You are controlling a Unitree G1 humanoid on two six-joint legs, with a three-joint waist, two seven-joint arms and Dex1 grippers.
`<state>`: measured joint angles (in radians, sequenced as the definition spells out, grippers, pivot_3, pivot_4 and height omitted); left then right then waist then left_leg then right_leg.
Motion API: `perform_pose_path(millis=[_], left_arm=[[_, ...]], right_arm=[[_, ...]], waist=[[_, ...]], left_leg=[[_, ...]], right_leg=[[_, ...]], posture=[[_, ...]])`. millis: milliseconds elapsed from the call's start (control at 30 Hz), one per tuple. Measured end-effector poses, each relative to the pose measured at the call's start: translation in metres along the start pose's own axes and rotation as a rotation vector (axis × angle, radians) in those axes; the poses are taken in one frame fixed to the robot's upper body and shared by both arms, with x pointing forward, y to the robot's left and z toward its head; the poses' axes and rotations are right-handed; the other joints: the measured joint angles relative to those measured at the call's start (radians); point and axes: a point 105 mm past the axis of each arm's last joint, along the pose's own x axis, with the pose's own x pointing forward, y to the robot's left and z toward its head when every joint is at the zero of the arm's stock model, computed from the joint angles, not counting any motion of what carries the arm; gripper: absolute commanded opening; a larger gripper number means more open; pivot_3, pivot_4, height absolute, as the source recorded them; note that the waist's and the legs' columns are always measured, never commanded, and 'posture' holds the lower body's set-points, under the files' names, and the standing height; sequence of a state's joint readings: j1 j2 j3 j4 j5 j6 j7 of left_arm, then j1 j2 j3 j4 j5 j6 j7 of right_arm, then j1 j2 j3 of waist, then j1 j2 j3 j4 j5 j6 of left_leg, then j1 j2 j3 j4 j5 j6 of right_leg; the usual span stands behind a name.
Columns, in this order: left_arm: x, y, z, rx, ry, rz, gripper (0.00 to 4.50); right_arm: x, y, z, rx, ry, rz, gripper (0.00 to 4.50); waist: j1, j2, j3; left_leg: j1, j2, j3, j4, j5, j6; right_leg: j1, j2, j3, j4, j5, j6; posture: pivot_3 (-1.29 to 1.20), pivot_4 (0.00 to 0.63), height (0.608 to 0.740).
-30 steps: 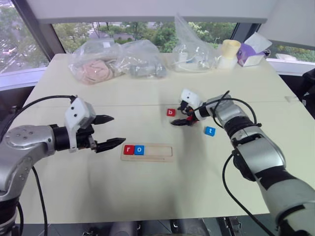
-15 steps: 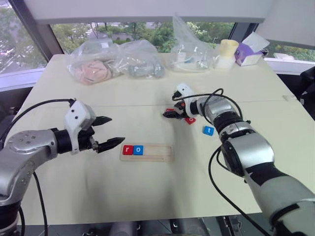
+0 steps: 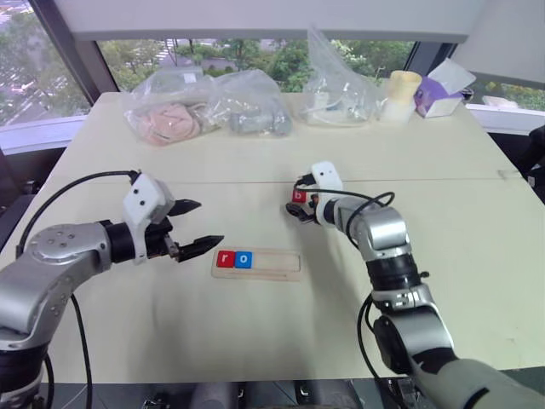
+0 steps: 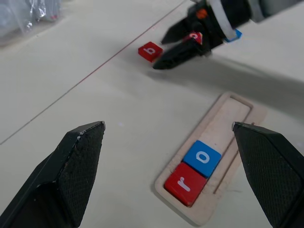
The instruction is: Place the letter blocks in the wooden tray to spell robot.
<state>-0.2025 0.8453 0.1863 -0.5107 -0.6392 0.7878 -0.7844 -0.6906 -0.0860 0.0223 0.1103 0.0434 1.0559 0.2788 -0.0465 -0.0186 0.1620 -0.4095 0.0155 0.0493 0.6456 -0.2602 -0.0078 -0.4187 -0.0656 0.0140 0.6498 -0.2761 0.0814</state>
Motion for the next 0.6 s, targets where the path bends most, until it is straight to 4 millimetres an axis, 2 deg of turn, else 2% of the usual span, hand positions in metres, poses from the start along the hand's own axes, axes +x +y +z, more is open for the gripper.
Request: perform_pose_path(millis=[233,333,500,533,600], left_arm=[[0.006,0.002,-0.003,-0.001,-0.008,-0.008,4.46],[0.007,0.001,-0.004,0.002,-0.008,-0.015,4.5],[-0.001,0.006,-0.005,0.044,0.017,-0.002,4.5],[-0.003,0.009,-0.004,0.046,0.013,0.01,4.5],[-0.005,0.012,-0.003,0.052,0.007,0.024,4.5]], right_arm=[[0.022,0.017,0.011,0.044,-0.029,-0.028,4.5],[0.026,0.016,0.012,0.049,-0.037,-0.044,3.74],[0.034,0.01,0.014,0.059,-0.058,-0.106,1.31],[0.035,0.011,0.013,0.059,-0.059,-0.104,1.15],[0.036,0.012,0.014,0.05,-0.067,-0.099,1.15]], waist=[[-0.027,-0.001,0.0],[-0.025,-0.001,0.0],[-0.029,-0.001,-0.001],[-0.031,-0.001,-0.001],[-0.032,-0.001,-0.001]], left_leg=[[0.002,0.0,0.001,0.0,0.001,0.0],[0.002,0.0,0.001,0.001,0.002,0.001],[0.003,0.001,0.001,0.001,0.002,0.001],[0.003,0.001,0.001,0.001,0.002,0.001],[0.003,0.001,0.001,0.001,0.002,0.001]], right_leg=[[0.0,0.0,0.0,0.001,0.003,-0.002],[0.001,0.001,-0.001,0.001,0.003,-0.002],[0.0,0.001,-0.001,0.001,0.003,-0.005],[0.0,0.001,-0.001,0.001,0.003,-0.005],[0.0,0.001,-0.001,0.001,0.003,-0.005]], posture=[[0.0,0.15,0.739],[0.0,0.15,0.739],[0.0,0.15,0.739],[0.0,0.15,0.739],[0.0,0.15,0.739]])
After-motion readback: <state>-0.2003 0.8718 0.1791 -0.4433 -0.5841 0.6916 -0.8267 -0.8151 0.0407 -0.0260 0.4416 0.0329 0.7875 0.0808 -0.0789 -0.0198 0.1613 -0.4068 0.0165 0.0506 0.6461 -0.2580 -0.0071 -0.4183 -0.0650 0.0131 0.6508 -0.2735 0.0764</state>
